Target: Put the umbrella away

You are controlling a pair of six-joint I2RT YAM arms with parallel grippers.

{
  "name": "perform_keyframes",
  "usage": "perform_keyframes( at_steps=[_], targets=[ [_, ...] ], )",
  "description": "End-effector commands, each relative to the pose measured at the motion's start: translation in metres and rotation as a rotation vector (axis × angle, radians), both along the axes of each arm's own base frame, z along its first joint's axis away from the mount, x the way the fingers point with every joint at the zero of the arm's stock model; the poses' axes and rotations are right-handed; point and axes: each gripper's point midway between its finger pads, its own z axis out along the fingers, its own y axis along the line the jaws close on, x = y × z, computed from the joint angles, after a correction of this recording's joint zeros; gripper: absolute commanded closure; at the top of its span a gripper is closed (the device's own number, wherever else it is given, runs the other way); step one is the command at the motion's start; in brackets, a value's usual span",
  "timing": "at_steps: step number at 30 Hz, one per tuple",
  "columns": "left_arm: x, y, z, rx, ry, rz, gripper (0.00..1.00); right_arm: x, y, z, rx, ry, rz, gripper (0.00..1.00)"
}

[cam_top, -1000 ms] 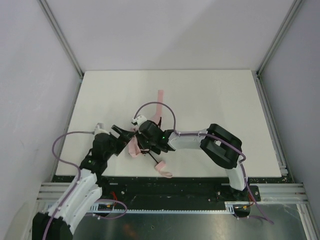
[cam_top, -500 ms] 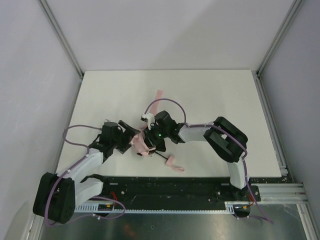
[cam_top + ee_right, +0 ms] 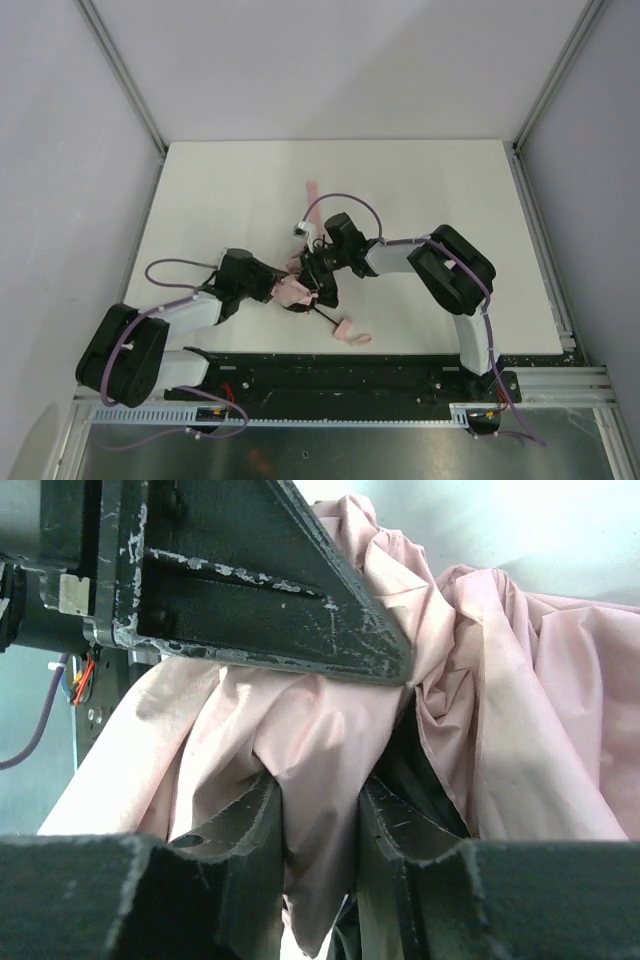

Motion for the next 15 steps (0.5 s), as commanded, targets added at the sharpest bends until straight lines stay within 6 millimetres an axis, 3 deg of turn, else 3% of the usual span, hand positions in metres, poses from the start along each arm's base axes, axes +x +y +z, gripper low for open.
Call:
perform_keyframes(
  at_steps=[1, 3, 6, 9, 11, 13, 15],
  targets=[
    [-0.022, 0.019, -0.036, 0.124, 0.064, 0.036, 0.68, -0.054, -0.021, -0.039, -0.118, 0.165, 0.110, 1.00],
    [-0.022, 0.021, -0.033, 0.136, 0.042, 0.048, 0.81, -0.051, -0.020, -0.031, -0.113, 0.155, 0.093, 0.94],
    [-0.024, 0.024, -0.031, 0.157, 0.035, 0.056, 0.96, -0.037, -0.017, -0.016, -0.133, 0.113, 0.009, 0.71],
    [-0.030, 0.025, -0.033, 0.156, 0.045, 0.063, 0.99, -0.017, -0.021, 0.015, -0.147, 0.019, -0.094, 0.34],
    [-0.034, 0.026, -0.034, 0.153, 0.052, 0.065, 1.00, -0.011, -0.027, 0.037, -0.153, -0.054, -0.133, 0.16],
    [-0.037, 0.026, -0.033, 0.155, 0.056, 0.059, 1.00, -0.009, -0.032, 0.059, -0.161, -0.141, -0.158, 0.05],
    [-0.040, 0.025, -0.032, 0.154, 0.072, 0.055, 1.00, -0.008, -0.034, 0.072, -0.183, -0.254, -0.181, 0.02]
  ],
)
